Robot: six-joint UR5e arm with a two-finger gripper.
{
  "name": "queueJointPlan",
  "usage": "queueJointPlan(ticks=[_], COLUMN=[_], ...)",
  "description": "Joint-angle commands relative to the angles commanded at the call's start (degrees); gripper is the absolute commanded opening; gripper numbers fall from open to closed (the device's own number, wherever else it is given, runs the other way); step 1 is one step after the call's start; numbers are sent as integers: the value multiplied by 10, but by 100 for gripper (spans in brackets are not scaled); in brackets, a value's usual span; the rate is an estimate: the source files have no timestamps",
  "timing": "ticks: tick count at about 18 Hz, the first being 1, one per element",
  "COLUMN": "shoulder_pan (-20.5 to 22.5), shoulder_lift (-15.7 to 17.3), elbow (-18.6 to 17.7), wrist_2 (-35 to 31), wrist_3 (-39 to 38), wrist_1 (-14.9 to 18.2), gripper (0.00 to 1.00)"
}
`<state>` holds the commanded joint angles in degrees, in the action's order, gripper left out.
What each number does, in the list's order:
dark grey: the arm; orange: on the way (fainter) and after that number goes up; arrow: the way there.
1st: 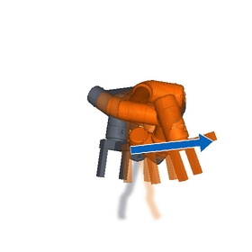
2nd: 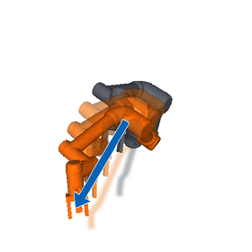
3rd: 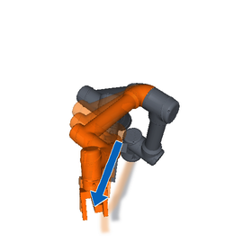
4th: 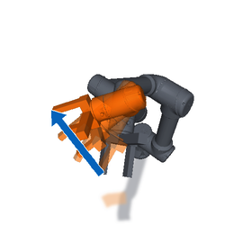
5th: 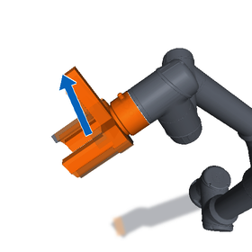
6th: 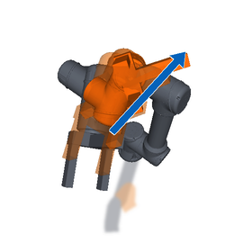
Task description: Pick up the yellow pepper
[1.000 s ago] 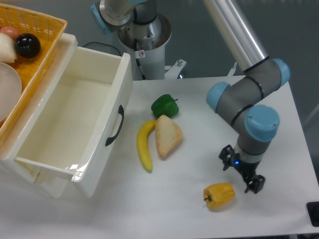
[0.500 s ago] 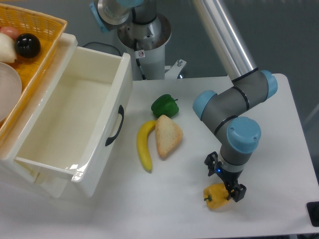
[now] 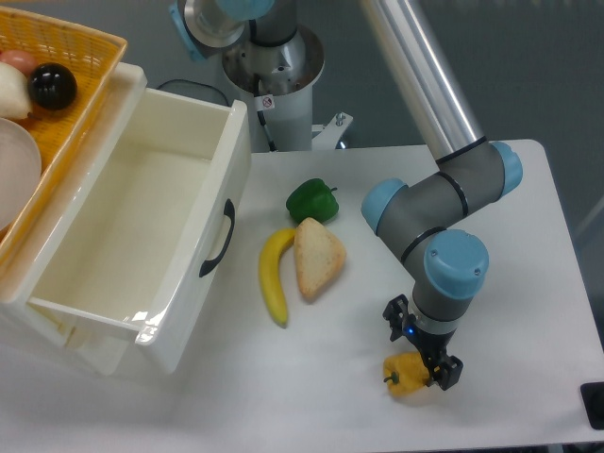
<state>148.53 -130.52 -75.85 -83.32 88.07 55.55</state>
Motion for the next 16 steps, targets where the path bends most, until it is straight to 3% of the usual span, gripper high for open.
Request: queueJointPlan(ticks=[16], shoulder_pan=[-7], shoulder_lift=[-19], elbow=[6], wrist_2=[0], wrist_3=[-11], wrist_1=[0], gripper=[100])
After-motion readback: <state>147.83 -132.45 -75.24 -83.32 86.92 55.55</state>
